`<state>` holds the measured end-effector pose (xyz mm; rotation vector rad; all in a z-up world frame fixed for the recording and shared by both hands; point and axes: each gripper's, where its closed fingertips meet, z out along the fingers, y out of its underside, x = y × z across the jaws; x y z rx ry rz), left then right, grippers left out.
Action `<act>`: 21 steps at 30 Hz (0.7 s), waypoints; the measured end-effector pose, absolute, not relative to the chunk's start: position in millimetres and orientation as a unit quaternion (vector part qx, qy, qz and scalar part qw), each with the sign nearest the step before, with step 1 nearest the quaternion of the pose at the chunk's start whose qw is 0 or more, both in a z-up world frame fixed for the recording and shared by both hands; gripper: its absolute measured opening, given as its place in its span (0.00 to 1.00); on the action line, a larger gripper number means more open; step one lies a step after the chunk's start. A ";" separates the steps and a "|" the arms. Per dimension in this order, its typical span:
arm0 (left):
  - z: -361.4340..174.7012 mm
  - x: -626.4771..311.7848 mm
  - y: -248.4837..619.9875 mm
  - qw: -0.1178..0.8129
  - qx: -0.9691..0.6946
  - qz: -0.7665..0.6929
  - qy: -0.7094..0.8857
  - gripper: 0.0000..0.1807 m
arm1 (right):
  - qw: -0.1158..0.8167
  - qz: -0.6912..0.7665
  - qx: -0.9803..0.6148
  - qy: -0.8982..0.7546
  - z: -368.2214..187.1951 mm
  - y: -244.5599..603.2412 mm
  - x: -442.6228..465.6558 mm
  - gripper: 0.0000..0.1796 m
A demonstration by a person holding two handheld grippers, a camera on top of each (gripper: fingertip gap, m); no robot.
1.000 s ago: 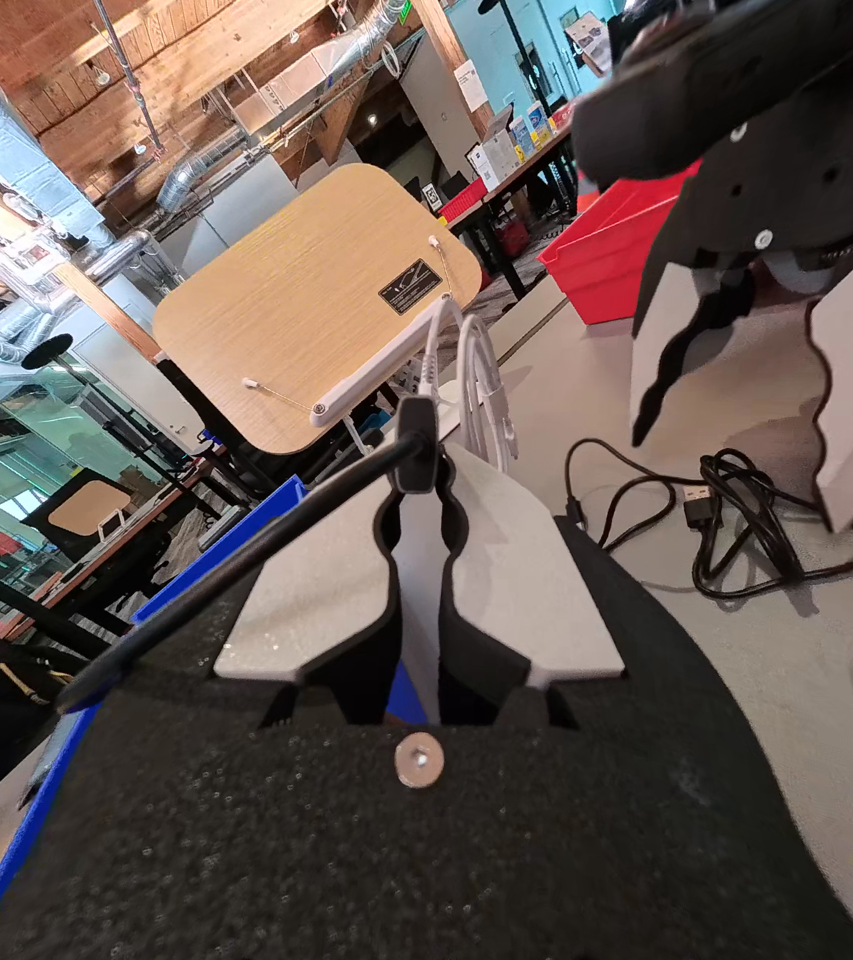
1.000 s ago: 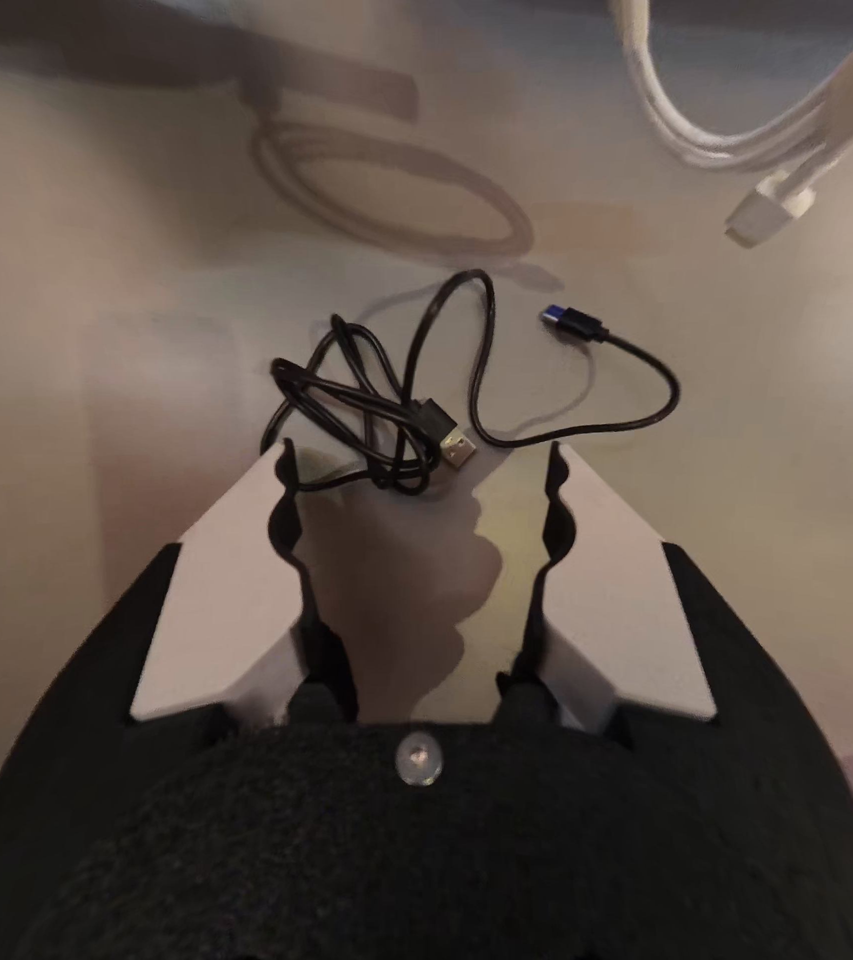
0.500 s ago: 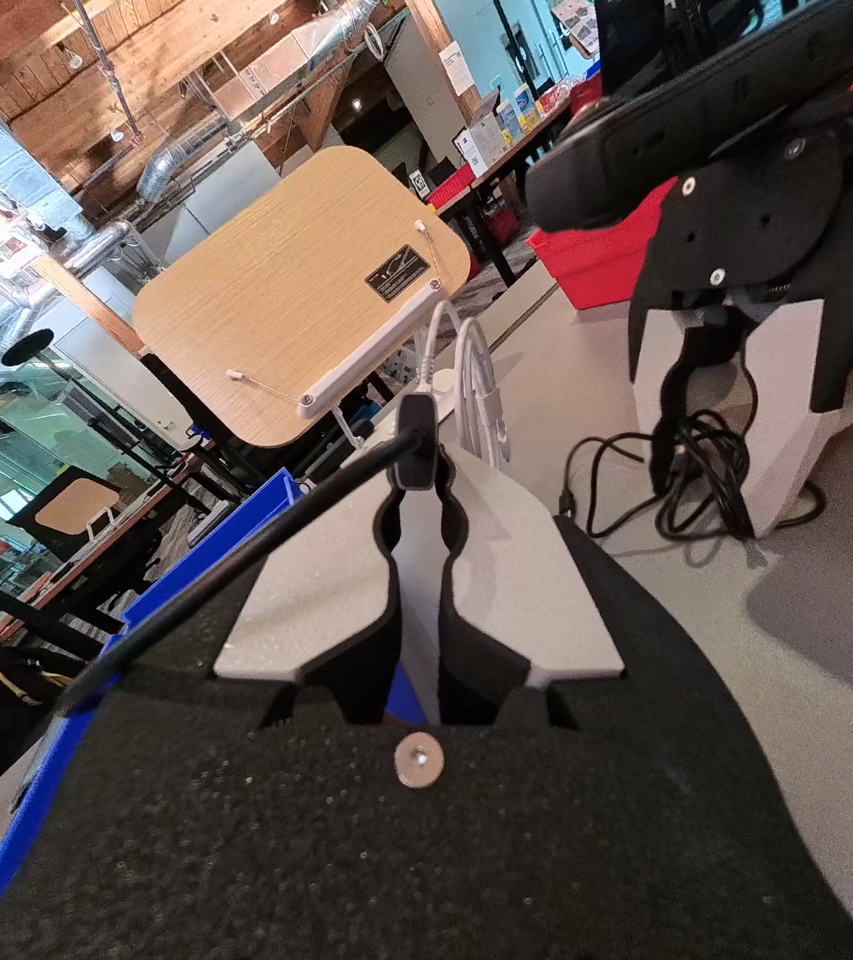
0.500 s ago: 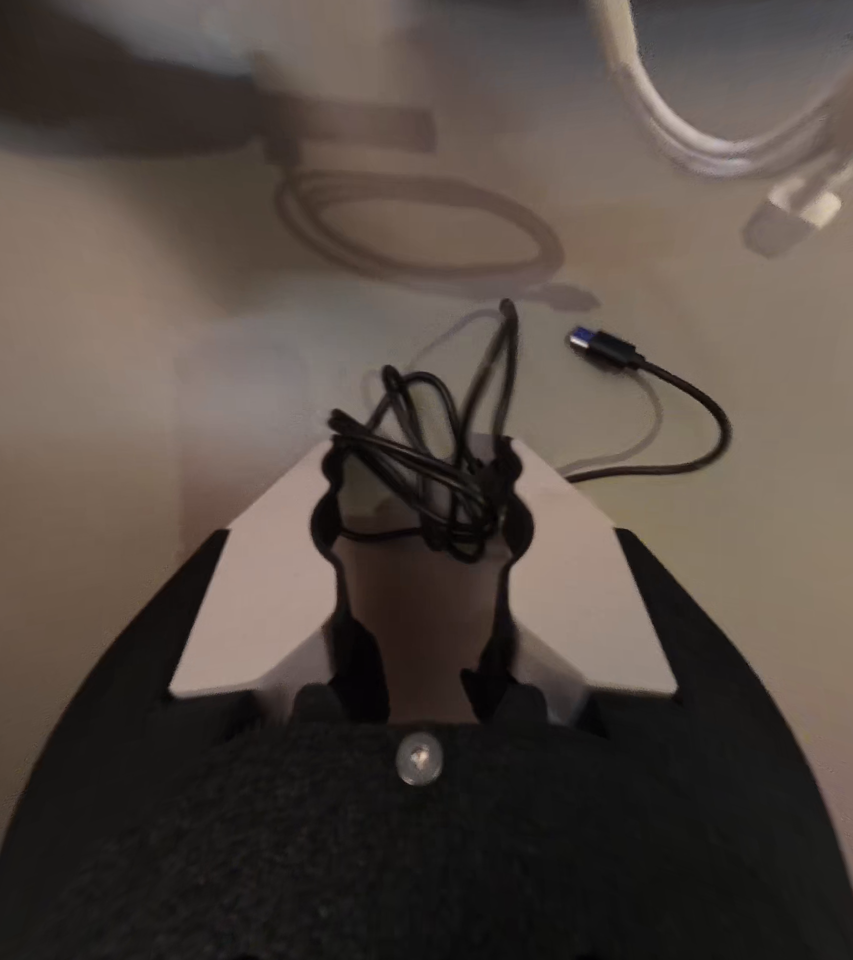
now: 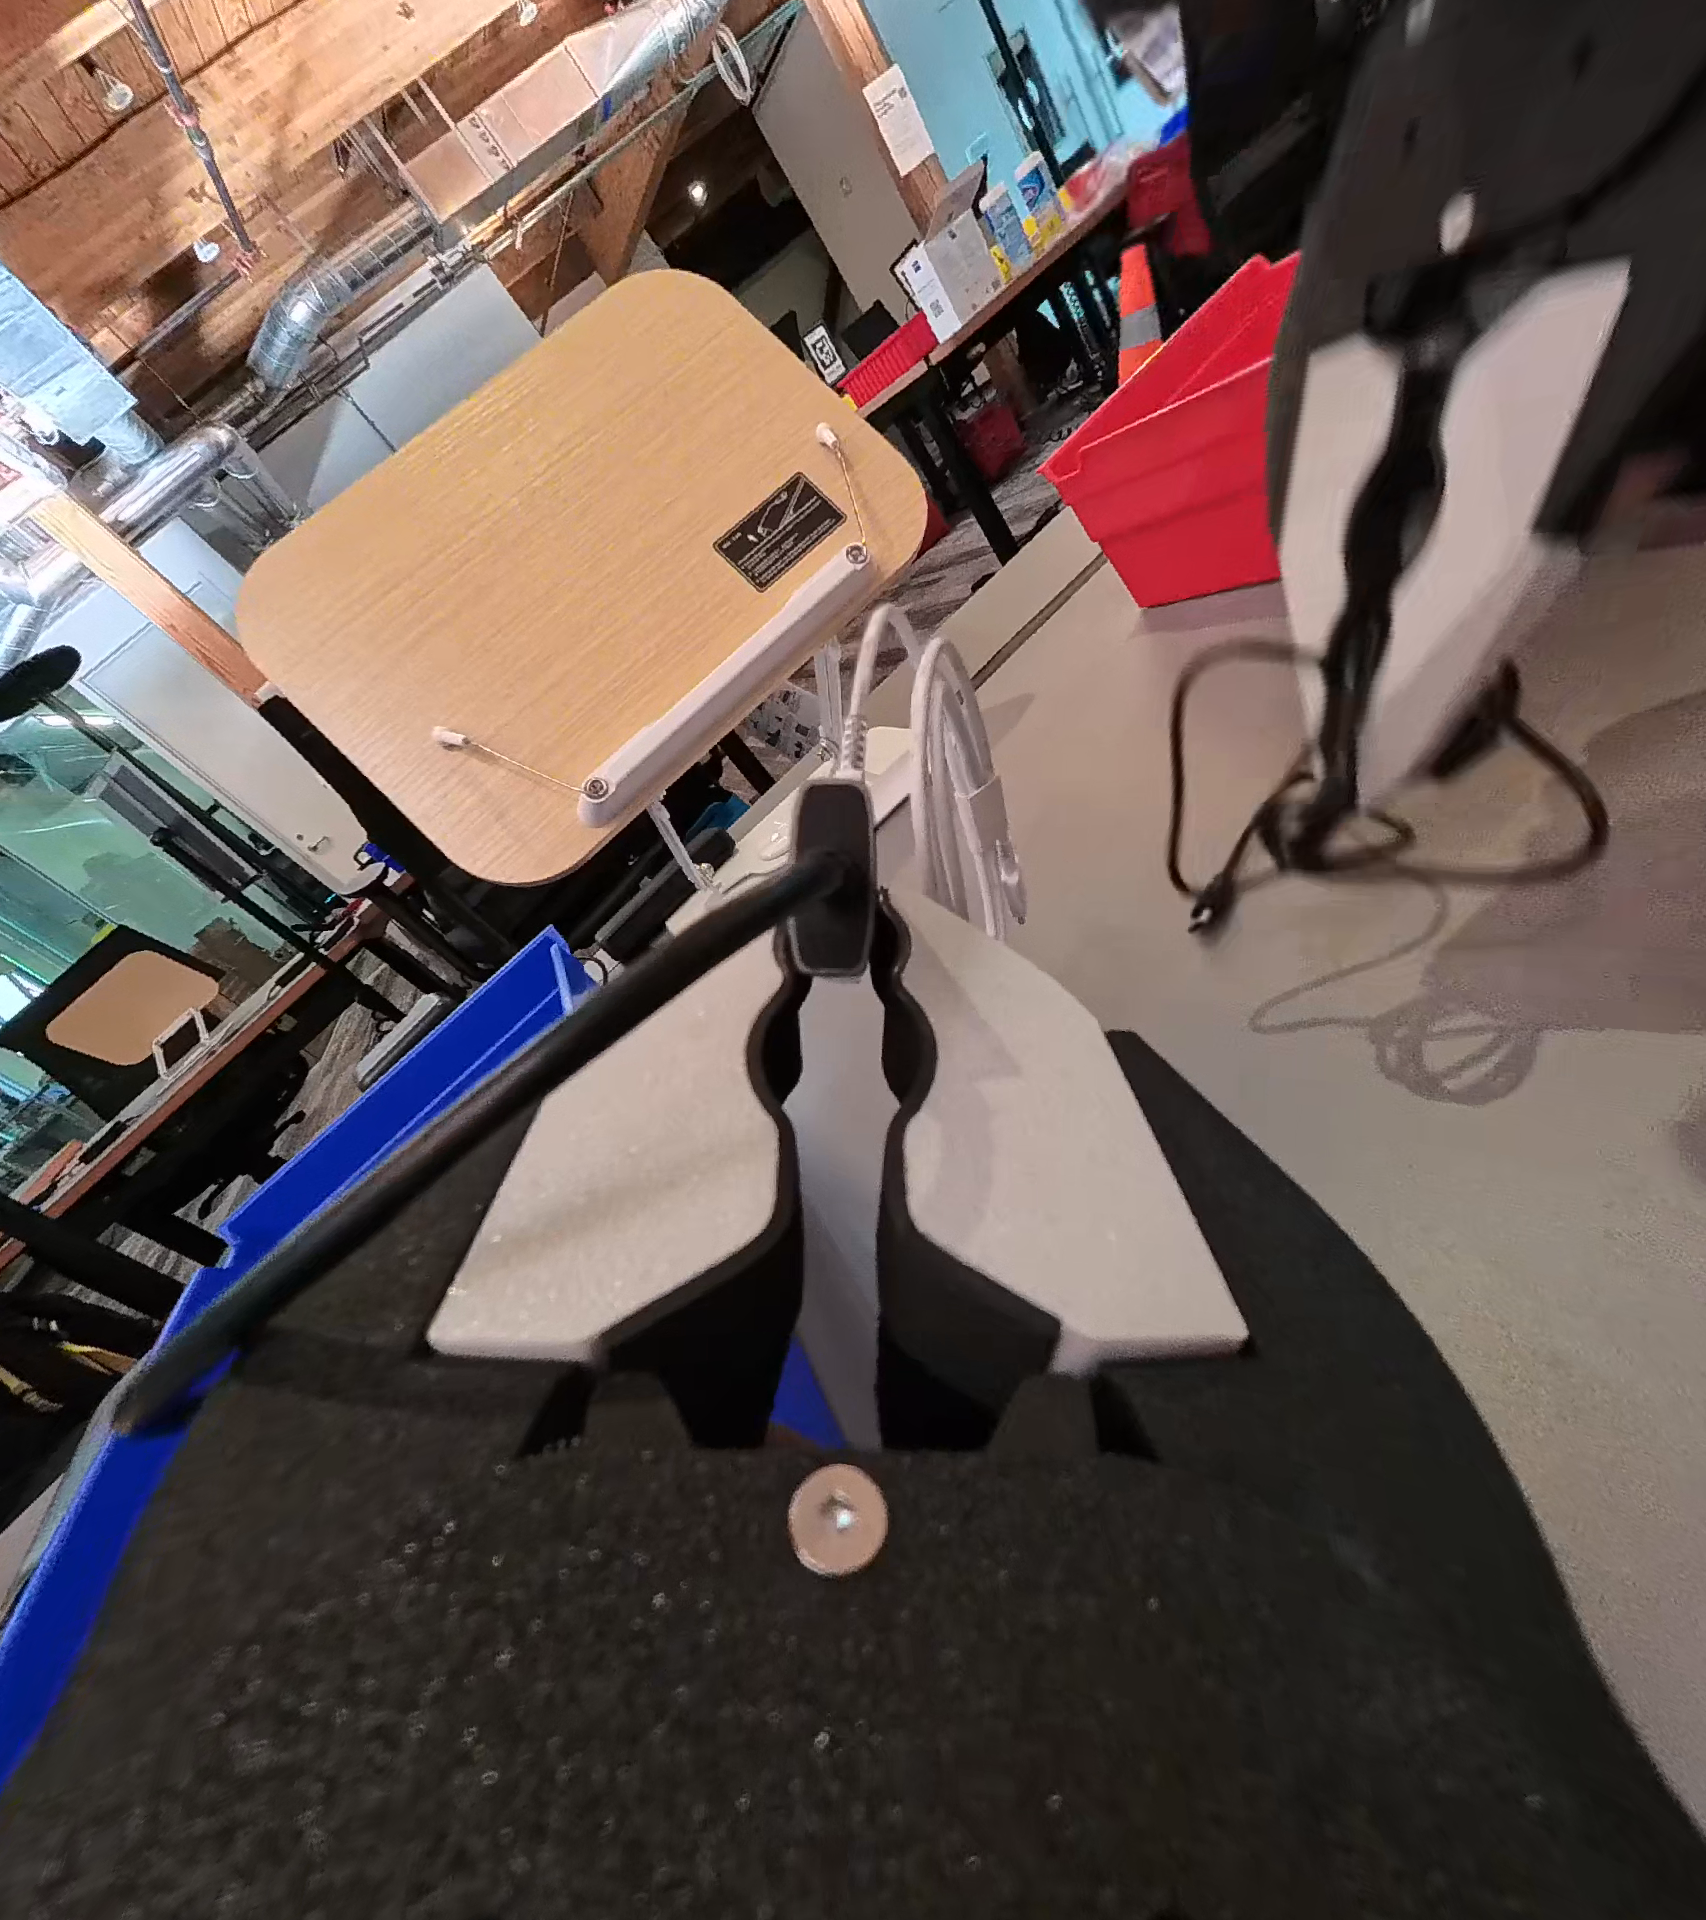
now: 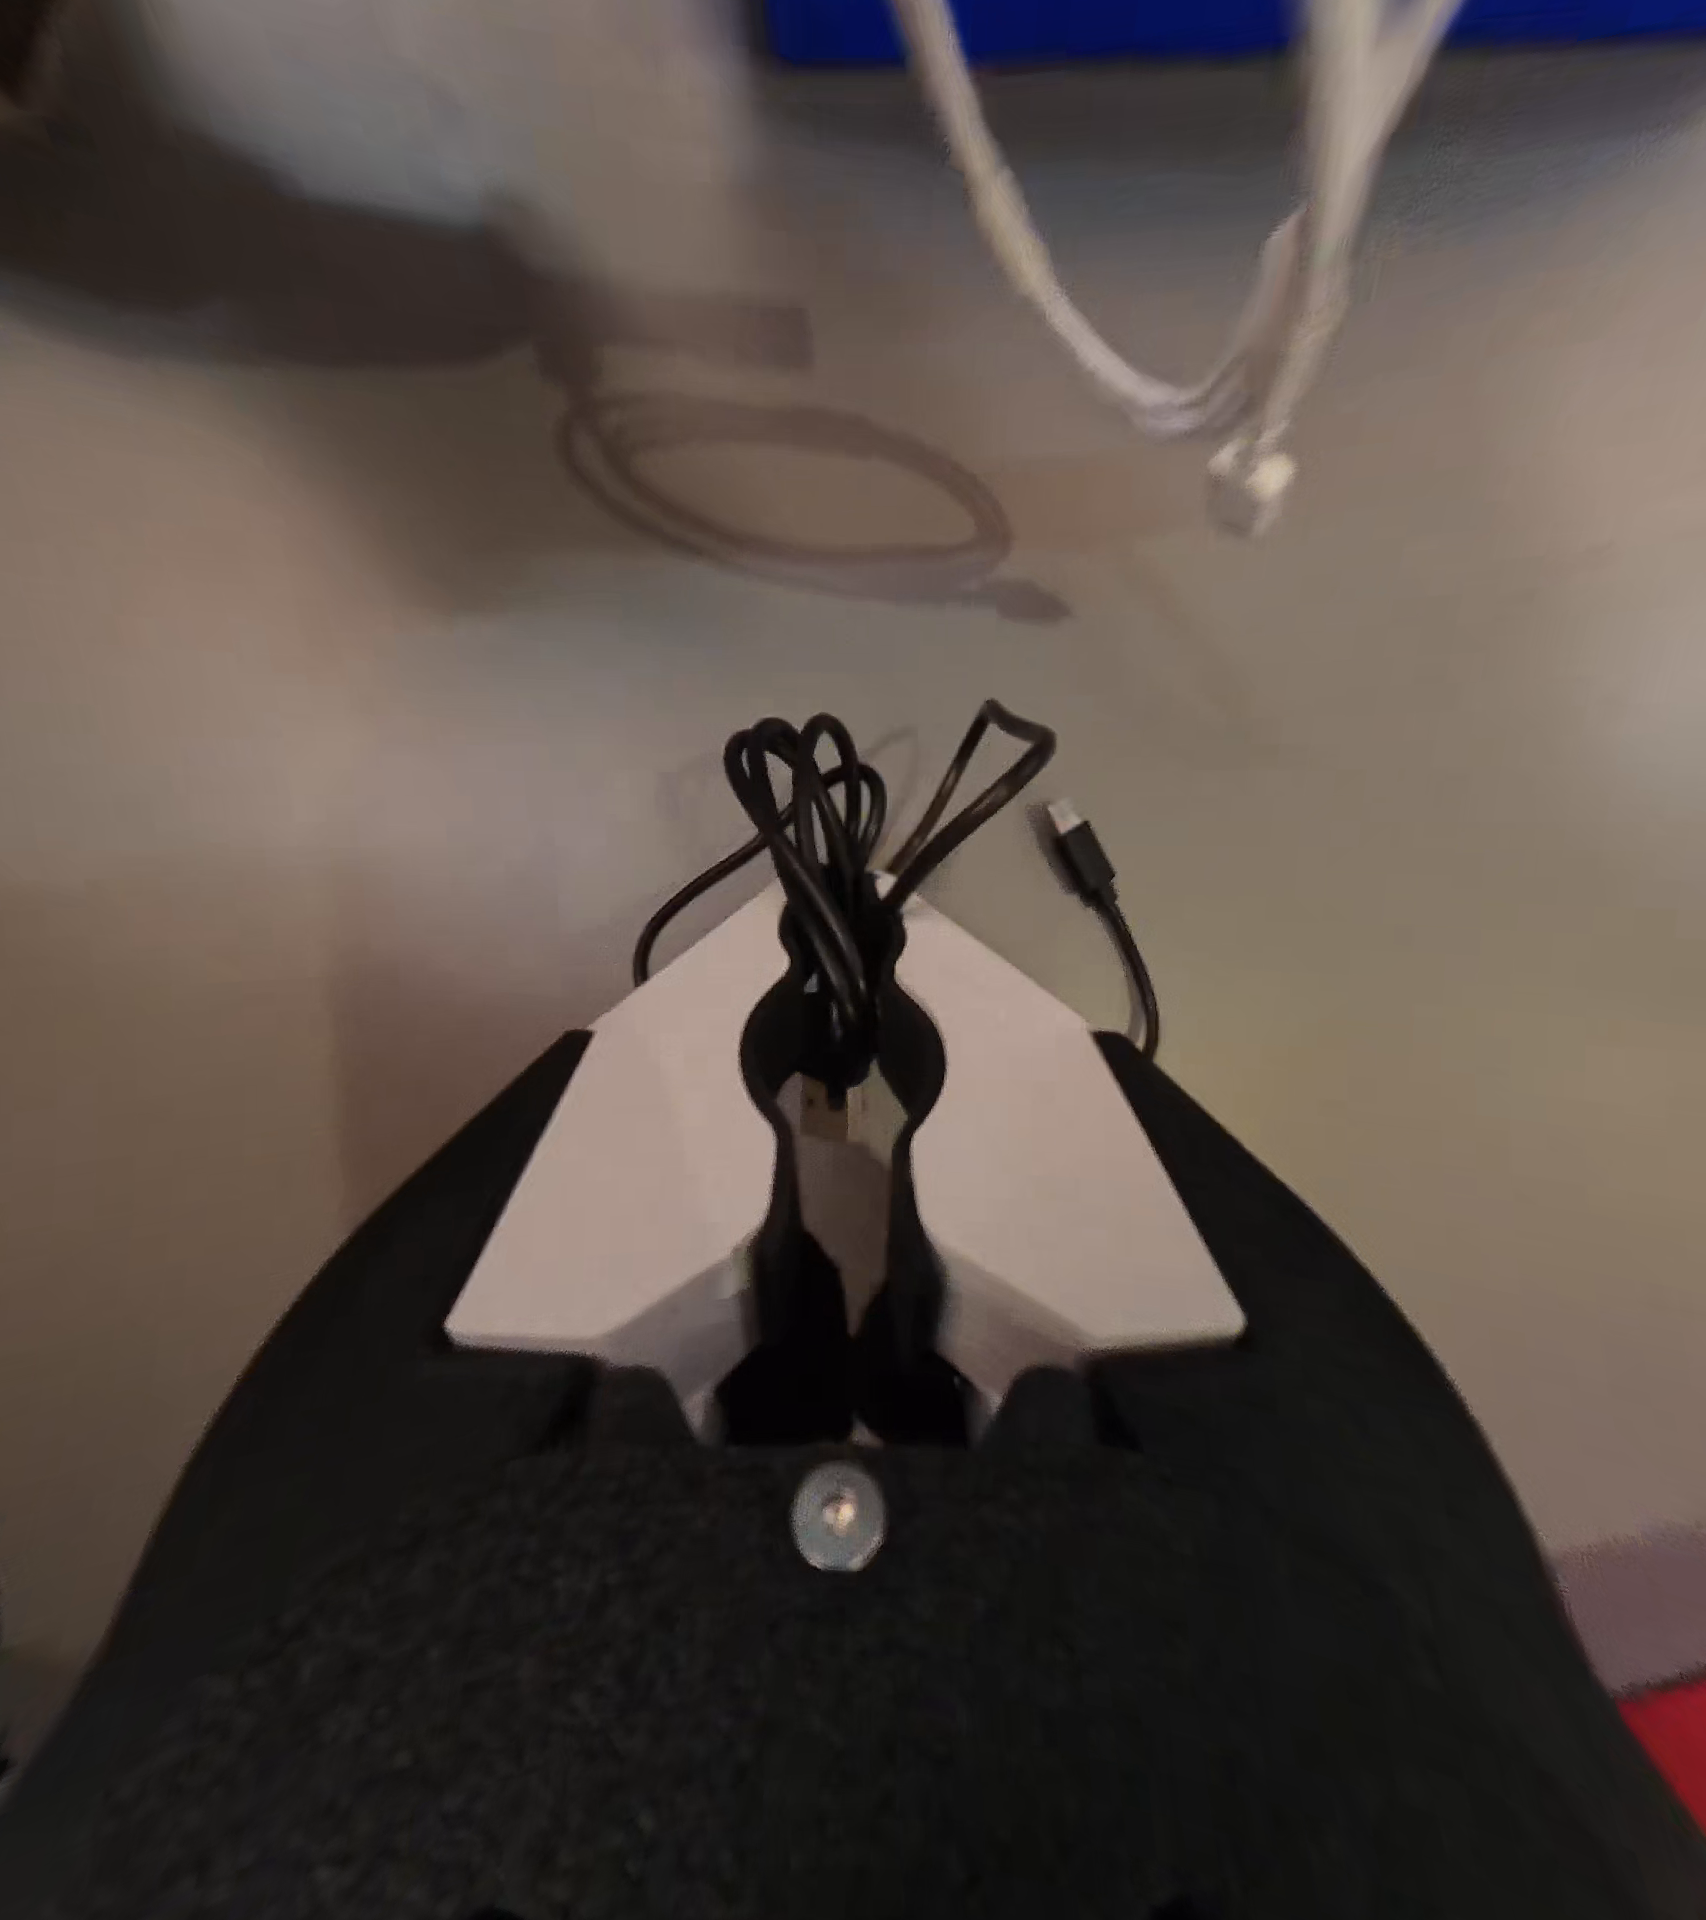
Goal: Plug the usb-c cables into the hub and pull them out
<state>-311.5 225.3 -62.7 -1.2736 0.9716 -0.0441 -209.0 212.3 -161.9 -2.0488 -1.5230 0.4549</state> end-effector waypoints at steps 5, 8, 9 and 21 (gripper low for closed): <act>-64.4 -309.7 224.9 0.693 -0.572 -0.023 0.438 0.05 | 0.389 0.130 -0.752 -0.515 -65.4 229.2 -164.1 0.03; -63.9 -308.2 223.6 0.694 -0.570 -0.026 0.439 0.05 | 0.459 0.079 -0.753 -0.465 -8.2 234.3 -112.4 0.03; -63.9 -307.6 223.2 0.694 -0.569 -0.027 0.440 0.05 | 0.474 0.054 -0.758 -0.446 4.6 235.6 -90.9 0.03; -68.3 -292.0 215.9 0.690 -0.554 -0.032 0.464 0.05 | 0.310 0.089 -0.900 -0.294 -104.1 240.3 46.2 0.03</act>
